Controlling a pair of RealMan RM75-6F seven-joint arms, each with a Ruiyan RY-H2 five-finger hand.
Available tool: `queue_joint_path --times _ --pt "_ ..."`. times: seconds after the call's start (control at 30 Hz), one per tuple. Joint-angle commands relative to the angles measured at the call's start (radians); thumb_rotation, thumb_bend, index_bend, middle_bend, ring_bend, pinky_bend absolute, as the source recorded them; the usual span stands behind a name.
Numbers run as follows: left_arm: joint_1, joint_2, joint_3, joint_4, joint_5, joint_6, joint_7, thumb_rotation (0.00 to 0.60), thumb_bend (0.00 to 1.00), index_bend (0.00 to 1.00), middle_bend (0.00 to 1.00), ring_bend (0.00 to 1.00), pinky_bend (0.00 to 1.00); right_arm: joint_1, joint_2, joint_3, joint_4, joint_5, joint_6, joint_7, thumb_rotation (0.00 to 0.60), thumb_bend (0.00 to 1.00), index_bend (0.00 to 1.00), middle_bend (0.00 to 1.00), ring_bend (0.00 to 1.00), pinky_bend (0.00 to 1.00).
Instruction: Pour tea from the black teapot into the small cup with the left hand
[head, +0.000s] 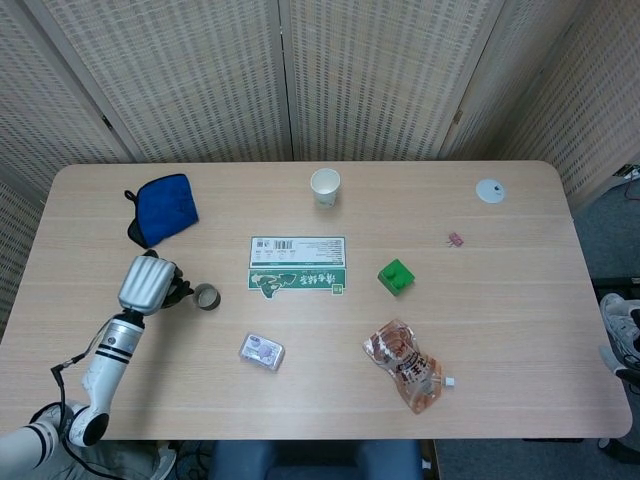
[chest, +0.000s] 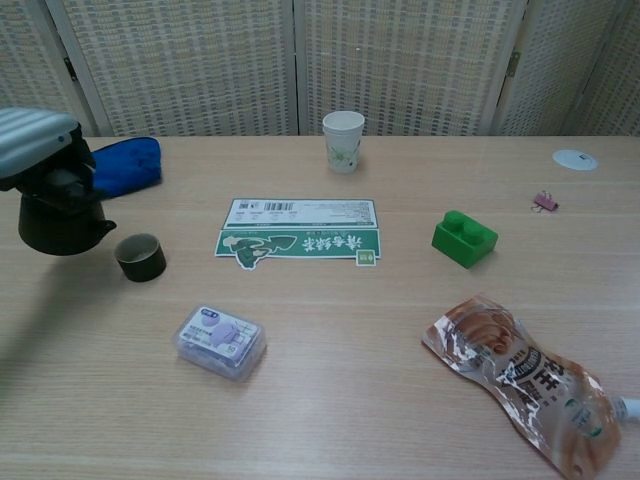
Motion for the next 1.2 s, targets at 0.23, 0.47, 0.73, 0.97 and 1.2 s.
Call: queue_joint_path --times 0.23,0.47,0.73,0.97,1.2 --pt "-0.015 -0.024 0.010 0.030 0.025 0.013 0.021 0.570 0.40 1.00 1.00 1.00 0.44 -0.003 0.002 -0.001 -0.001 0.001 0.002 0.000 0.600 0.17 0.38 0.33 0.26 0.20" --pt "-0.022 -0.037 0.022 0.054 0.047 0.026 0.036 0.573 0.40 1.00 1.00 1.00 0.44 -0.005 0.002 -0.001 -0.002 0.003 0.002 0.001 0.600 0.17 0.38 0.33 0.25 0.20" --pt "-0.027 -0.048 0.035 0.077 0.073 0.046 0.065 0.580 0.40 1.00 1.00 1.00 0.44 -0.007 0.003 -0.001 0.000 0.003 0.004 0.005 0.600 0.17 0.38 0.33 0.25 0.20" --pt "-0.029 -0.054 0.038 0.087 0.082 0.056 0.073 0.589 0.40 1.00 1.00 1.00 0.45 -0.009 0.003 -0.001 0.003 0.004 0.004 0.008 0.600 0.17 0.38 0.33 0.25 0.20" --pt "-0.031 -0.056 0.042 0.098 0.092 0.066 0.083 0.594 0.40 1.00 1.00 1.00 0.45 -0.012 0.004 -0.001 0.004 0.003 0.008 0.011 0.600 0.17 0.38 0.33 0.25 0.20"
